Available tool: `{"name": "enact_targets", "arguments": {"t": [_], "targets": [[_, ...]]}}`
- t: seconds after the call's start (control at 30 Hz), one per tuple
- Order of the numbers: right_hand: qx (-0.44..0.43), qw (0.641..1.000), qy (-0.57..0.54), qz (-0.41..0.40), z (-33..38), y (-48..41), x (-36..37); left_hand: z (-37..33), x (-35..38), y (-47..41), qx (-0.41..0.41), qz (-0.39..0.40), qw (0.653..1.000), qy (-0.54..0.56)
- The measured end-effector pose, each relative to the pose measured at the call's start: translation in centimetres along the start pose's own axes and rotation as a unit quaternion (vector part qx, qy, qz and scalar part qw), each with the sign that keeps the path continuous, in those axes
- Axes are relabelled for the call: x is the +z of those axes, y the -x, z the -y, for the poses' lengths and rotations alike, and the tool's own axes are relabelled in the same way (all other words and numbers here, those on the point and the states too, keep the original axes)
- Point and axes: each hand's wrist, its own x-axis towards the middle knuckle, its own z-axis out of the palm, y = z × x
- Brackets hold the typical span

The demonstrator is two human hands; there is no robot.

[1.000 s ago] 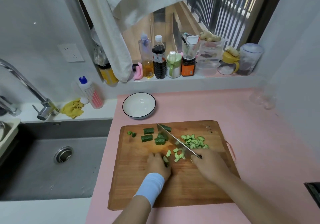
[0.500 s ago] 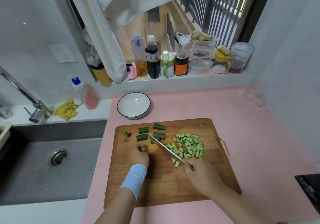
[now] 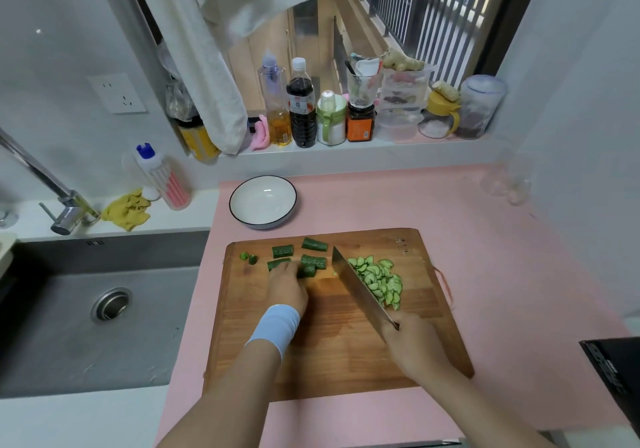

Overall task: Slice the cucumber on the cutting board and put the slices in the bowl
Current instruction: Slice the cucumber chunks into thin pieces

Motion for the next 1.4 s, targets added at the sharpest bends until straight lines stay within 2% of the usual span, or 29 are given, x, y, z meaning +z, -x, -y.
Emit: {"name": "enact_targets", "arguments": {"t": [0.2,0.37,0.5,0.8,0.97,1.17,1.4], "targets": [[0.006,0.999,-0.033,0.012,0.3,-0.5,0.0,1.3,0.6,-1.5,0.039,0.039,0.995,-0.08],[-0.011,0.999,-0.04,0.024,1.3,-0.3,0.7,2.7,0.7,0.0,0.045,0.017,0.999,-0.013],[-0.04,0.998,0.01,0.038,2.2,-0.3,1.0,4.2,0.8,3.2,0.11,0.022,0.994,0.001],[-0.09,0.985,0.13,0.062,2.7,-0.1,2.5,5.3,3.5,7.5,0.174,-0.087,0.98,0.039],[-0.103,0.979,0.156,0.085,2.7,-0.1,3.2,4.6,4.2,7.0,0.214,-0.096,0.971,0.055],[-0.126,0.967,0.211,0.064,2.2,-0.1,3.8,4.5,4.8,7.1,0.223,-0.12,0.965,0.063],[-0.148,0.957,0.242,0.06,2.2,1.0,4.1,4.6,4.9,6.9,0.218,-0.111,0.967,0.073]]}}
